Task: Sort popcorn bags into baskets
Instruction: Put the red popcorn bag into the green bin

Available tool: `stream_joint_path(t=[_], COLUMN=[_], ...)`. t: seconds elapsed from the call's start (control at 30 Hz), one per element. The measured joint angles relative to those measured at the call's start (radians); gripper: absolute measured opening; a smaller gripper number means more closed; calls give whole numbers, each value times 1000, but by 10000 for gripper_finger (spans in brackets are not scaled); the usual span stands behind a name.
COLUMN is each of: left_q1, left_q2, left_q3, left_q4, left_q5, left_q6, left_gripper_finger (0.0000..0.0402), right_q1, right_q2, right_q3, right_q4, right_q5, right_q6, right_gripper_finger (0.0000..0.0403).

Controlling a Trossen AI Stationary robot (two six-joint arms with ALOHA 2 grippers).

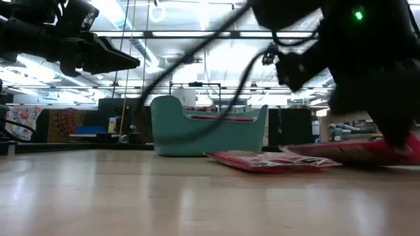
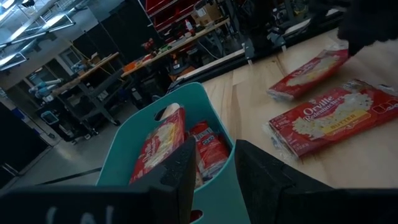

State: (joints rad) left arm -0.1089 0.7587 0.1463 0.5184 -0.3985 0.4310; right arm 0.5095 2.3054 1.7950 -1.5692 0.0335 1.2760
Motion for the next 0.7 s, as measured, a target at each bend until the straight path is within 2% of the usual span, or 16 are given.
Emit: stream_joint_path(t=[0.1, 0.3, 0.53, 0.7], left_q1=[0, 0, 0, 0], left_q2=[0, 0, 0, 16], left_q3=[0, 0, 0, 0], left_q4=[-1, -5, -9, 8], left_q5=[12, 139, 156, 351], left_q6=[0, 0, -1, 1], left_gripper_finger=[117, 117, 117, 117], right_q1=[-1, -1, -1, -1], right_q2=[-41, -124, -153, -153], right_q3=[0, 0, 1, 1], right_q4=[0, -1, 2, 15], right_q5=[52, 155, 208, 208], right_q6=[7, 9, 17, -38], right_gripper_finger=[4, 2, 2, 1])
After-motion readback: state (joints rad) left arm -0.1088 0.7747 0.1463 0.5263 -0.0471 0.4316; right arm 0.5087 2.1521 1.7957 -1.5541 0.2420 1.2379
